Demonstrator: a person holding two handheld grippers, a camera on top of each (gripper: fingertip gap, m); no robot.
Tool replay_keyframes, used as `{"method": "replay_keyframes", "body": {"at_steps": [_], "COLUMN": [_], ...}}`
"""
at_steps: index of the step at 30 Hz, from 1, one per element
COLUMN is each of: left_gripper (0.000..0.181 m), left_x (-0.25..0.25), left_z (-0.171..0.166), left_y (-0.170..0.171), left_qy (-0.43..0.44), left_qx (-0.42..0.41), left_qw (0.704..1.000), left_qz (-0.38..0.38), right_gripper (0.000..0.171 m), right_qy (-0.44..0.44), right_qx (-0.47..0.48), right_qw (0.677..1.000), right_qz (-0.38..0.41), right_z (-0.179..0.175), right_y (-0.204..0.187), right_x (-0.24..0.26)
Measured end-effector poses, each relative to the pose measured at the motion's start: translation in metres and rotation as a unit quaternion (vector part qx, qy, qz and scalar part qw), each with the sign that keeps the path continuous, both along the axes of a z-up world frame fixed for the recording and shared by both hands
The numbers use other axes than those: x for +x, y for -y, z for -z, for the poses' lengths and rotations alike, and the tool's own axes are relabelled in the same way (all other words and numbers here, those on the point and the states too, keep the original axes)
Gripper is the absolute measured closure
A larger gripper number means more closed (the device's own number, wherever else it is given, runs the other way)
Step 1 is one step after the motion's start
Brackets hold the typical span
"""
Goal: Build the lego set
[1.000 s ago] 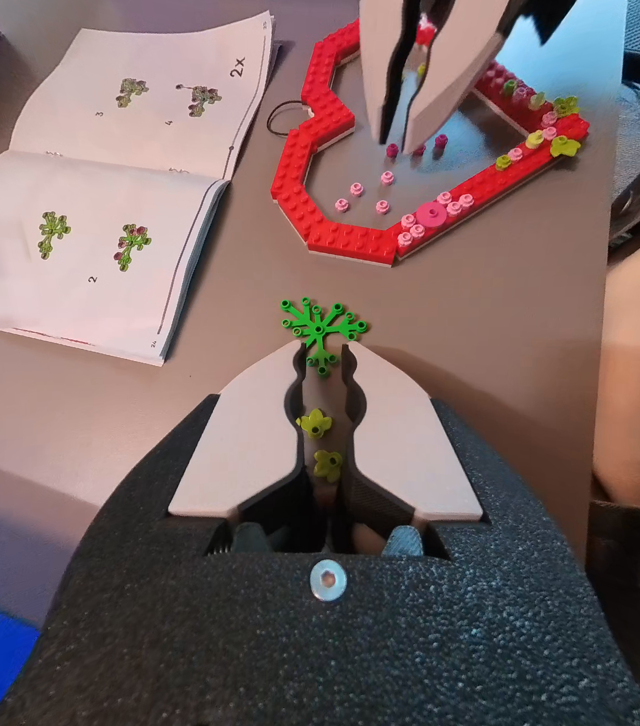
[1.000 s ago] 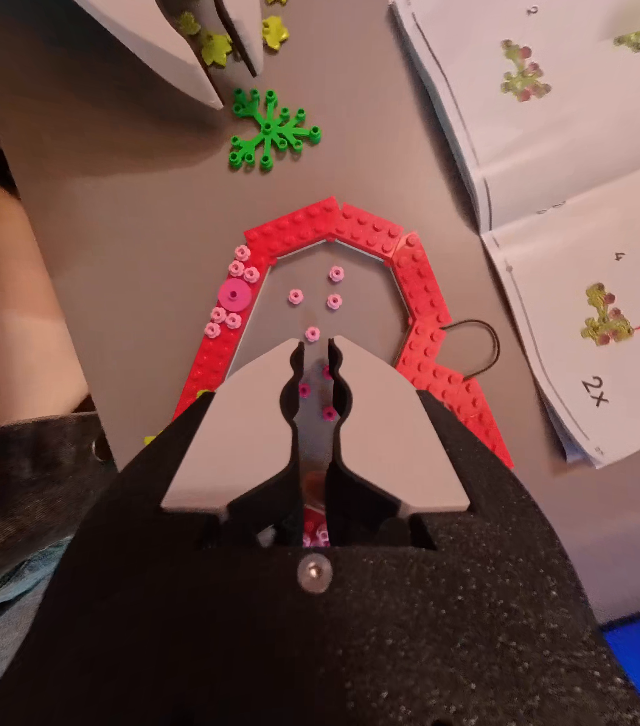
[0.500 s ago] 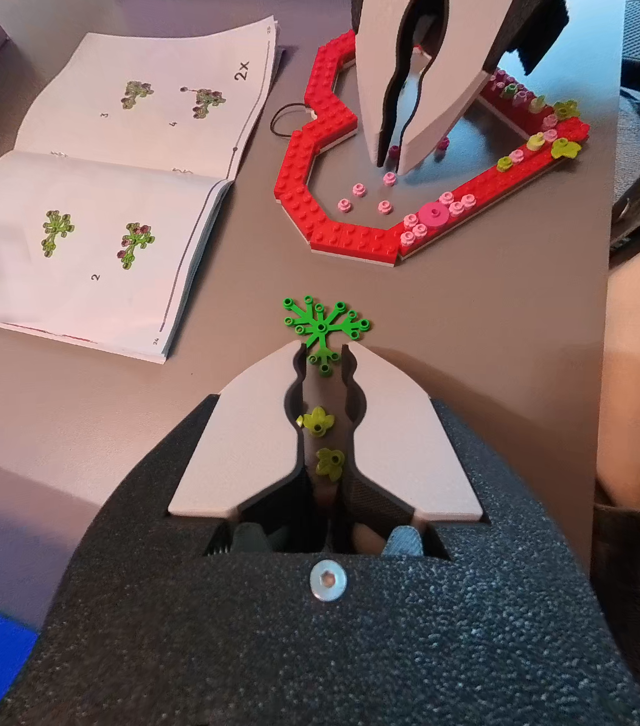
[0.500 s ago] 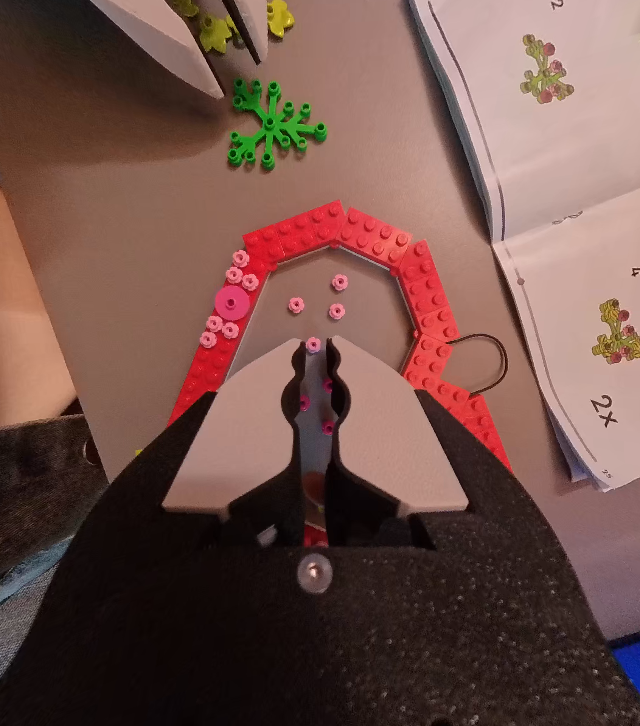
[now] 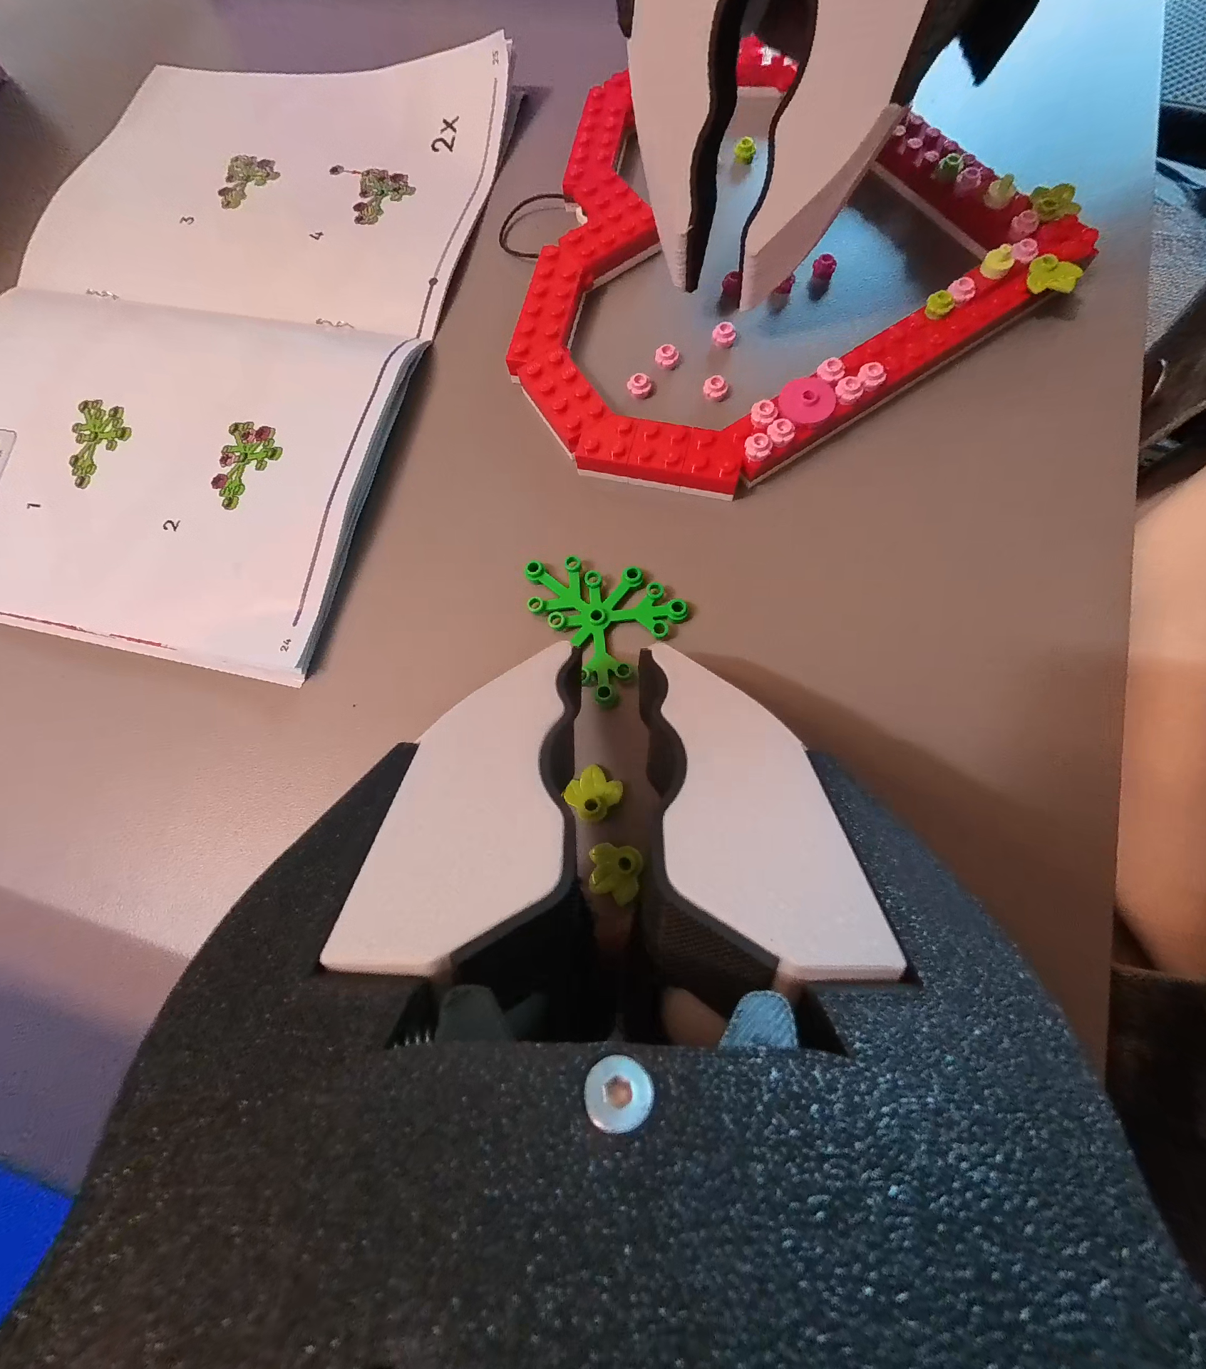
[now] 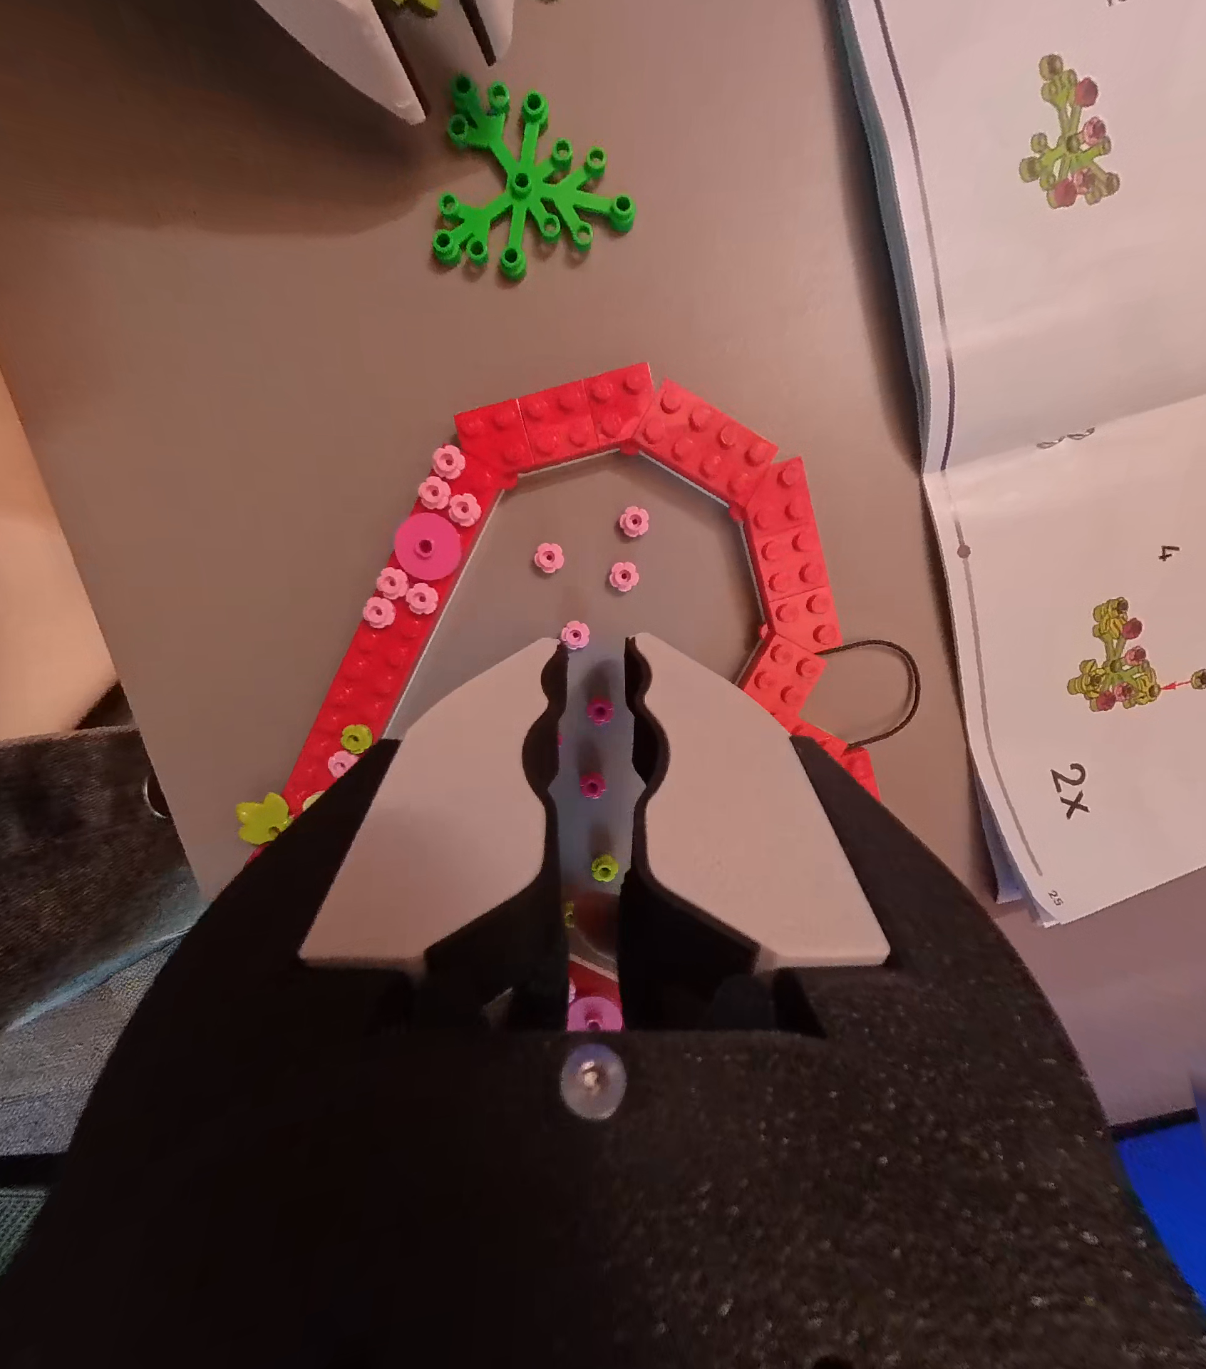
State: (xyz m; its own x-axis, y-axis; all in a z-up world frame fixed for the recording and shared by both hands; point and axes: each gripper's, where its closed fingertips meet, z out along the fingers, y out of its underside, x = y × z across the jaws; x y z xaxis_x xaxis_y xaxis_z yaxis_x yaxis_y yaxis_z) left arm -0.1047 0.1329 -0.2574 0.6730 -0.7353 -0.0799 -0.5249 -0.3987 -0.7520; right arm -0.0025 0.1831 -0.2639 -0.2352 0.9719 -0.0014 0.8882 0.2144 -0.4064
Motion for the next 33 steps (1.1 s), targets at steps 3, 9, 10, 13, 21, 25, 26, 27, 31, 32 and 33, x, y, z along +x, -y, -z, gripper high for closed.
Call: {"method": "replay_keyframes", "body": {"at_steps": [3, 9, 10, 13, 21, 25, 26, 27, 31, 32, 33], "left_gripper": [0.166, 0.166, 0.166, 0.167, 0.168, 0.168, 0.168, 0.168, 0.168, 0.168, 0.168], "left_x": [-0.0008, -0.0013, -0.0012, -0.0016, 0.0018, 0.0019, 0.0017, 0.0017, 0.0021, 0.0021, 0.0022], "left_z": [-0.0005, 0.0009, 0.0009, 0.0006, -0.0010, 0.0055, 0.0064, 0.0065, 0.0038, 0.0037, 0.0037], "left_y": [0.0002, 0.0005, 0.0005, 0.0000, -0.0011, -0.0006, -0.0005, -0.0006, -0.0009, -0.0008, -0.0008], "left_qy": [0.000, -0.001, -0.001, -0.002, 0.000, -0.017, -0.019, -0.020, -0.013, -0.013, -0.013], "left_qx": [0.001, 0.000, 0.000, 0.001, 0.007, -0.002, -0.003, -0.002, 0.002, 0.002, 0.002], "left_qw": [1.000, 1.000, 1.000, 1.000, 1.000, 1.000, 1.000, 1.000, 1.000, 1.000, 1.000], "left_qz": [0.000, 0.000, 0.000, -0.001, 0.000, 0.002, 0.002, 0.002, 0.002, 0.002, 0.002], "right_gripper": [0.156, 0.156, 0.156, 0.157, 0.157, 0.156, 0.156, 0.157, 0.158, 0.158, 0.158], "right_qy": [0.002, 0.003, 0.003, 0.004, 0.006, 0.007, 0.007, 0.008, 0.013, 0.012, 0.012], "right_qx": [-0.003, -0.005, -0.006, -0.004, 0.001, 0.003, 0.002, 0.001, 0.001, 0.000, -0.001], "right_qw": [1.000, 1.000, 1.000, 1.000, 1.000, 1.000, 1.000, 1.000, 1.000, 1.000, 1.000], "right_qz": [-0.003, -0.005, -0.005, -0.008, -0.012, -0.015, -0.017, -0.019, -0.022, -0.021, -0.020], "right_z": [-0.0001, 0.0002, 0.0001, 0.0002, -0.0003, -0.0001, 0.0000, 0.0007, 0.0040, 0.0043, 0.0043], "right_y": [0.0019, 0.0030, 0.0032, 0.0034, 0.0024, 0.0020, 0.0028, 0.0035, 0.0048, 0.0049, 0.0049], "right_x": [0.0003, 0.0012, 0.0011, 0.0007, 0.0002, -0.0005, -0.0011, -0.0014, -0.0018, -0.0019, -0.0019]}}
